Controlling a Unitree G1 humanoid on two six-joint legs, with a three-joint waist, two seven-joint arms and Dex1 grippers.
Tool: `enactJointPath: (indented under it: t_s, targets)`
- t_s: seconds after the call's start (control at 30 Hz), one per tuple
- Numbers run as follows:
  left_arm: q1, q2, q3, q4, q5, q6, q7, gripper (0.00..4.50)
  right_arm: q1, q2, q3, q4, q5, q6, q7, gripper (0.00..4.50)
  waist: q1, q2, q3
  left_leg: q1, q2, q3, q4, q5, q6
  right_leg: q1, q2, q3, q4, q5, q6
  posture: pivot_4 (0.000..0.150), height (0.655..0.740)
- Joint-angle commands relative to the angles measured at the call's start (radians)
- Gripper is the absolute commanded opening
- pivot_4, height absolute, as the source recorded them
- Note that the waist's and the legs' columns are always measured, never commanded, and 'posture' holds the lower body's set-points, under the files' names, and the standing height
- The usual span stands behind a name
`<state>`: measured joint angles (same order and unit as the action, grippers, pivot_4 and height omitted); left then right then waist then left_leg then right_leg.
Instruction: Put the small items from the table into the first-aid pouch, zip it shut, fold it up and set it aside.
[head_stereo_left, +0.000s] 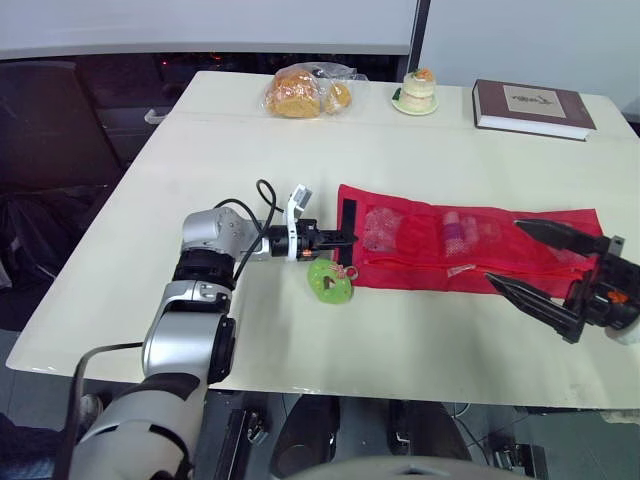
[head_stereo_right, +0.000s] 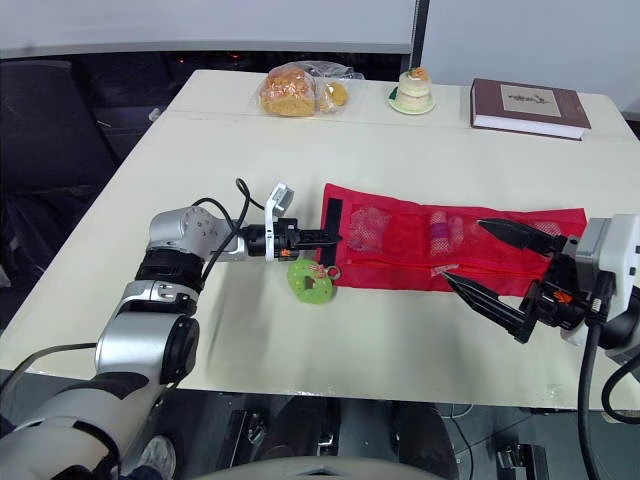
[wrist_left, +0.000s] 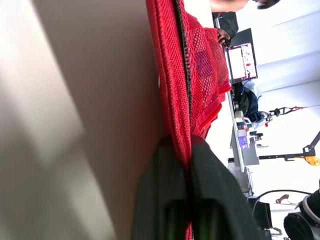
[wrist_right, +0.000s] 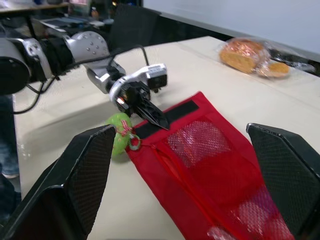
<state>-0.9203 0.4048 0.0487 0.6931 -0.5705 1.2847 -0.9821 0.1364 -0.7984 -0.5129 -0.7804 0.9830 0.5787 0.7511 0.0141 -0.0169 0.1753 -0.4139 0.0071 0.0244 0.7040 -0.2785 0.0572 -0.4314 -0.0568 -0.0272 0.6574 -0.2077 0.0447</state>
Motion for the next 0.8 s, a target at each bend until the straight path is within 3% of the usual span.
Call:
enactJointPath:
  t_s: [0.03,0.17,0.3,0.4,0.57,0.8]
  targets:
    - [0.0,0.0,0.014,-0.031,-0.016,0.002,-0.012,0.06,-0.068,0.006,0.111,-0.028,-0.029,-0.007,-0.042,4.5,-0.001,0.0,0.0,0.0,0.0,0.0,0.0,0.0,0.0,0.0,0.0,0.0,0.0,0.0,0.0,0.15,0.7289]
    - [0.0,-0.019,0.028,-0.031,-0.02,0.003,0.007,0.06,-0.182,0.057,0.293,0.012,-0.066,0.007,-0.071,4.5,0.0,0.0,0.0,0.0,0.0,0.0,0.0,0.0,0.0,-0.001,0.0,0.0,0.0,0.0,0.0,0.15,0.7289]
    - [0.018,-0.054,0.056,-0.041,-0.022,0.008,0.057,0.06,-0.321,0.138,0.602,0.149,-0.293,-0.054,0.0,4.5,0.001,-0.001,0.0,0.0,0.0,0.0,0.0,0.0,0.0,-0.001,0.0,0.0,0.0,0.0,0.0,0.15,0.7289]
    - [0.026,-0.086,0.086,-0.041,-0.018,-0.003,0.113,0.06,-0.406,0.178,0.75,0.242,-0.418,-0.086,0.041,4.5,0.001,-0.001,0.0,-0.001,-0.001,0.0,0.0,0.0,0.0,-0.001,0.0,0.0,0.0,0.0,0.0,0.15,0.7289]
    - [0.018,-0.133,0.149,-0.018,-0.011,-0.048,0.199,0.06,-0.494,0.214,0.896,0.36,-0.576,-0.133,0.095,4.5,0.005,-0.001,0.0,-0.001,-0.002,-0.001,0.001,0.0,0.0,0.0,-0.002,-0.001,0.001,0.0,0.0,0.15,0.7289]
    - [0.021,-0.155,0.155,-0.018,-0.008,-0.053,0.214,0.06,-0.59,0.325,1.002,0.541,-0.712,-0.216,0.147,4.5,0.001,-0.001,0.0,0.0,-0.002,-0.001,0.001,0.003,-0.004,0.0,-0.002,-0.002,0.002,0.0,0.0,0.15,0.7289]
